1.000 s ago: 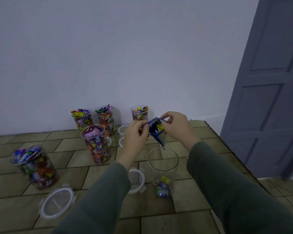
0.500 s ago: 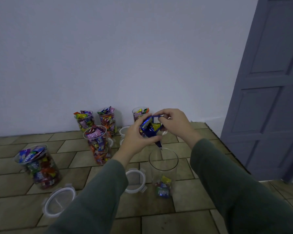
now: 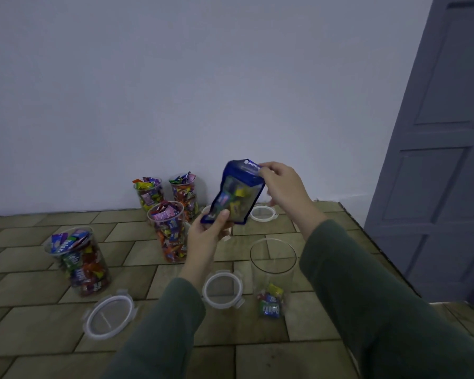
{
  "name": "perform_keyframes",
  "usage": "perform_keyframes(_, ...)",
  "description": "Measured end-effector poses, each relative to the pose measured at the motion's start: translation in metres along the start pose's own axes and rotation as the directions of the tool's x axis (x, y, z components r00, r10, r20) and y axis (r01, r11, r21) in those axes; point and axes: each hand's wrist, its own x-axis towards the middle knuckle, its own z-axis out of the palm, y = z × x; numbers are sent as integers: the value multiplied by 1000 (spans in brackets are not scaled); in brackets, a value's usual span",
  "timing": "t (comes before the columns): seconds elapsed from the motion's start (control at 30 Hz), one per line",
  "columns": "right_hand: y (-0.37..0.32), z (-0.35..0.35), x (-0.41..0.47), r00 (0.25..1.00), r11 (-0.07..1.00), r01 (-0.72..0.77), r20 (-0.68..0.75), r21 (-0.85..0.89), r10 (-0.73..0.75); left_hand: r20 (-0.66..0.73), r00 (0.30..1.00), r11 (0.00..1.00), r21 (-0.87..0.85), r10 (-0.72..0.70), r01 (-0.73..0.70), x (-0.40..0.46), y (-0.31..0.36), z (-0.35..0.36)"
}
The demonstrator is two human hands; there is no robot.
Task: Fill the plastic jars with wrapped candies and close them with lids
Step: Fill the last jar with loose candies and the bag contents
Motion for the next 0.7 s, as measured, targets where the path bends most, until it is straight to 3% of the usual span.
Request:
perform_keyframes(0.07, 5, 1, -1, 997, 989, 76, 15, -130, -75, -103, 995, 999, -33, -15, 11, -4, -1, -3)
perform_keyframes(0.17, 12, 5, -5, 994, 986, 97, 65, -133, -89, -153, 988, 999, -52, -24, 16, -6, -3, -4)
perform_keyframes(0.3, 21, 18, -22, 984, 991, 124, 126, 43, -129, -168, 983, 995, -75, -71, 59, -12, 1, 5)
perform_keyframes(0.4, 25, 23, -30, 972, 969, 198, 100, 151, -214, -177, 983, 998, 23, -51, 56, -18, 3, 7)
perform_keyframes(0.5, 25, 23, -31, 982, 950, 138, 90, 279, -169, -170, 985, 989, 141, -30, 54, -21, 4, 4)
perform_keyframes(0.7, 32, 28, -44, 987, 894, 160, -66, 418, -146, -150, 986, 992, 92, -75, 89, -22, 11, 0)
